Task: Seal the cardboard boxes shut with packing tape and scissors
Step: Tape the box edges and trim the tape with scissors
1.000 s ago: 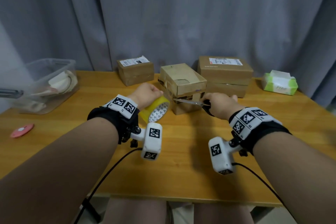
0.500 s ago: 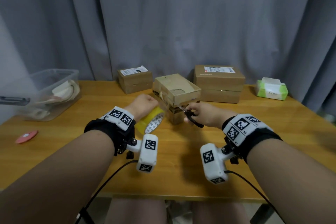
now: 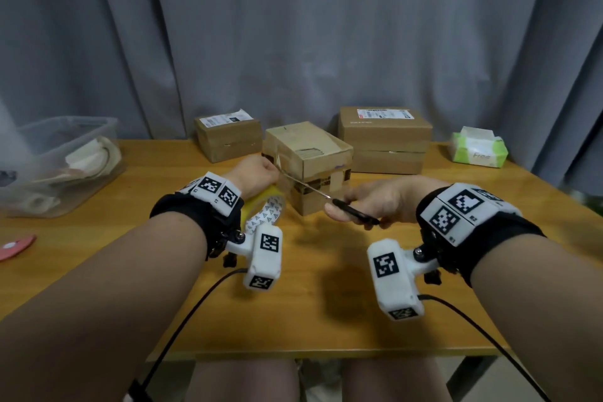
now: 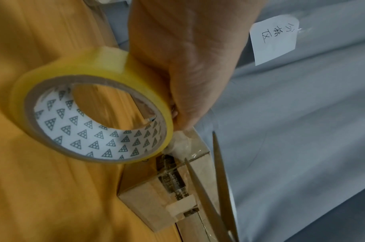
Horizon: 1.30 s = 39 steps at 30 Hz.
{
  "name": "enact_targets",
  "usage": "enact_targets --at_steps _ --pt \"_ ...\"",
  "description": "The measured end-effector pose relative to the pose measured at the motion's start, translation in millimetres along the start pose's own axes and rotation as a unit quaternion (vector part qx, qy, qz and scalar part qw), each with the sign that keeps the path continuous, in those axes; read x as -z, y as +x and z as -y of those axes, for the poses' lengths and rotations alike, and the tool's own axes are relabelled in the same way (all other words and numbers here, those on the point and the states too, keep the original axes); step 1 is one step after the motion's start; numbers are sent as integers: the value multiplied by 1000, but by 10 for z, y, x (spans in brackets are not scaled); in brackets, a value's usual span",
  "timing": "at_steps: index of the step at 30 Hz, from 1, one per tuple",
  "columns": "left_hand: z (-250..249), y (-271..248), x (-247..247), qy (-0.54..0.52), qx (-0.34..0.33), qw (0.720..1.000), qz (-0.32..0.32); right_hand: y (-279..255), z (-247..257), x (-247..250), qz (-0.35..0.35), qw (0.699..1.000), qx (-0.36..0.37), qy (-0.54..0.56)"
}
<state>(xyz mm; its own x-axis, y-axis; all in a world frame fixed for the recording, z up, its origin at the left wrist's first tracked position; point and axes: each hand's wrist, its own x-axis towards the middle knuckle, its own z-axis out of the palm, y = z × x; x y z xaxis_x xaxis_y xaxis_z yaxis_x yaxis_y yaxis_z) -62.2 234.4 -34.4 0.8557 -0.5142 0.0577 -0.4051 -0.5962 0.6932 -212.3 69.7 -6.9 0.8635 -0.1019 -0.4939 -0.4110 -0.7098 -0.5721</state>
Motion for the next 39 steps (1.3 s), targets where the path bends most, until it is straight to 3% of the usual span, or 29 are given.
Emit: enact_targets --at_steps 7,13,18,25,39 --pt "84 26 44 -1 25 999 30 86 -128 -47 40 998 -20 52" --pt "143 17 170 15 37 998 56 172 -100 -140 67 992 54 92" --pt "121 -84 203 -14 36 997 60 171 -77 -206 75 991 62 90" --pt "198 -108 212 -47 50 993 92 249 23 -362 33 990 90 104" --pt "272 -25 276 -15 51 993 103 431 209 -551 -49 988 103 100"
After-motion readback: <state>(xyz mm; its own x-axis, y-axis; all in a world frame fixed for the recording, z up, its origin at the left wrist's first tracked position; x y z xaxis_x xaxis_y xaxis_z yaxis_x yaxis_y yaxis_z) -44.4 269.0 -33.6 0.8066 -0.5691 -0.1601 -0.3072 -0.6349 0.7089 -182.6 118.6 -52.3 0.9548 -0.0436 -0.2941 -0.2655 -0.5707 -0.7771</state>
